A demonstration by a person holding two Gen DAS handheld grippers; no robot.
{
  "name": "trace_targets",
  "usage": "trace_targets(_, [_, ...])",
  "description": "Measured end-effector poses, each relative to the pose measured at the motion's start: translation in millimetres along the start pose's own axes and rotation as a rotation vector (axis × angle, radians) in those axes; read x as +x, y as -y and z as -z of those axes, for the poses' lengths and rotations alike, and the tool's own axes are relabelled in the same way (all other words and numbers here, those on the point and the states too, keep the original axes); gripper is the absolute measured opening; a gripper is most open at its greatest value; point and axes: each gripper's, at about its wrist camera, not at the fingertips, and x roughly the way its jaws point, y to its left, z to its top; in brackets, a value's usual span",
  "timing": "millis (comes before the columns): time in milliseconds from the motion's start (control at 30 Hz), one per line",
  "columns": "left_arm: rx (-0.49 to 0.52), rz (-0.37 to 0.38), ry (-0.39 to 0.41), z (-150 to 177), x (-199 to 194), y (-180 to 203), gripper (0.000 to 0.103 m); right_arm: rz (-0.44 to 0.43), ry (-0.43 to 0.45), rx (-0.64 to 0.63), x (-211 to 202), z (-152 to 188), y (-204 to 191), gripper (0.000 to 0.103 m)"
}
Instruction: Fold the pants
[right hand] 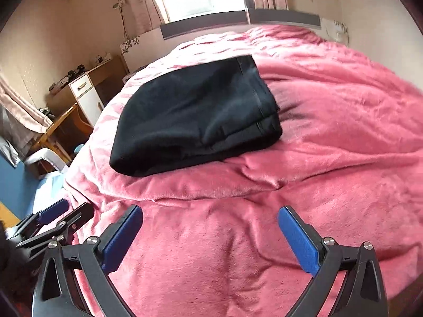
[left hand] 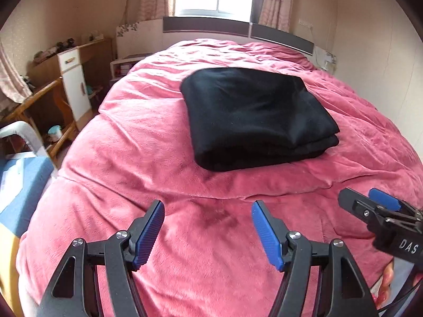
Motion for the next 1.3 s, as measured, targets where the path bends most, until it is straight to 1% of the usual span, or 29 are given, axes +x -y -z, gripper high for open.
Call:
trace_targets(33, [0.003,-0.023,0.016,1,-5,0,0.070,0.012,0.013,-0.006,-3,0,-3,0.103])
trace_targets(100, [0.013,-0.044,0.053,3,-14,2,0.070,0.033,0.036,-0.018,-8,-1,-10,0.103])
trace_targets(167, [0.014,-0.053,0.061,3,-20,3,0.070,0.044,0.053,-0.022,-18,0,-14,0.103])
trace_targets(267, [0.006,-0.042,0.066,4,-26,3,0.070,0.066,0.070,-0.026,-23,1,-18,0.103])
trace_targets(467, [0.001,-0.049,0.078,4,-31,3,0.070,0.080,0.088,-0.046,-28,1,-22,0.103])
trace_targets(567, [-0.003,-0.052,0.079,4,-33,3,0.070,0.084,0.087,-0.046,-27,1,-22,0.103])
trace_targets(967, [-0.010,-0.118,0.096,4,-35,4,0.070,0.074,0.060,-0.046,-25,5,-20,0.103])
trace_targets(1300, [-0.013,-0.120,0.080,6,-32,3,0.070,0.068,0.039,-0.037,-22,7,-18,0.103])
